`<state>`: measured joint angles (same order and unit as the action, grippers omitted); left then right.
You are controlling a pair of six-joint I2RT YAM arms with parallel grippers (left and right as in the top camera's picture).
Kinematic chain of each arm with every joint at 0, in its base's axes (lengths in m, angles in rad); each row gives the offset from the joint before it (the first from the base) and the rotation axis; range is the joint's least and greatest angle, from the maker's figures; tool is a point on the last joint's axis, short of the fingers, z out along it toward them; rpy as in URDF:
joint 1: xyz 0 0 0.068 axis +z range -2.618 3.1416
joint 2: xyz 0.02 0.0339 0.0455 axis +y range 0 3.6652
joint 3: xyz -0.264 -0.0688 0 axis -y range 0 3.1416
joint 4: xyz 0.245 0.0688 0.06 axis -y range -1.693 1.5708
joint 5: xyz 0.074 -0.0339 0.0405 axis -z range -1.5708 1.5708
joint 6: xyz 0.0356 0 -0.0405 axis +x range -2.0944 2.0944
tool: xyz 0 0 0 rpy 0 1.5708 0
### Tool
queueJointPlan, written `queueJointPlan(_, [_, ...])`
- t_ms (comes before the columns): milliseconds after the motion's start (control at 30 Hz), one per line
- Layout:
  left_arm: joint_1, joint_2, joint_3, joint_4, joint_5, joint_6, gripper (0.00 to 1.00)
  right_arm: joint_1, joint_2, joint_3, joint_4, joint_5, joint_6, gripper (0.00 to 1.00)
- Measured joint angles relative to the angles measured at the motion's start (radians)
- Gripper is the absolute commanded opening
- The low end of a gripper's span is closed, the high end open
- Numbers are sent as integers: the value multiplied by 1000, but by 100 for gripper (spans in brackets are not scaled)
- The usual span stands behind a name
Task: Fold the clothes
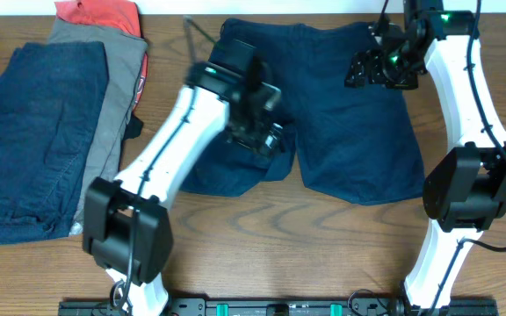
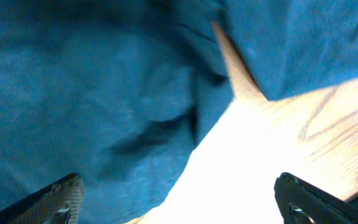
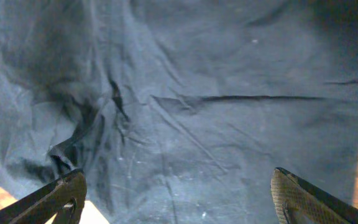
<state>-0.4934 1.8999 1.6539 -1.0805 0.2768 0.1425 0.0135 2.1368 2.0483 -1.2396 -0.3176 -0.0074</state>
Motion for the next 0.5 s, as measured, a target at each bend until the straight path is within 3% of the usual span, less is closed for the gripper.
queueJointPlan(33, [-30,7,0,0,-16,3,89,-6,0,0,1,0,0,92])
queueJointPlan(100, [-75,24,-5,10,-31,8,67,-17,0,0,2,5,0,92])
queueJointPlan(133, [-91,33,-9,17,-40,7,64,-22,0,0,2,10,0,92])
queueJointPlan(500, [-217,202,-29,117,-200,-104,64,-57,0,-16,1,42,0,92])
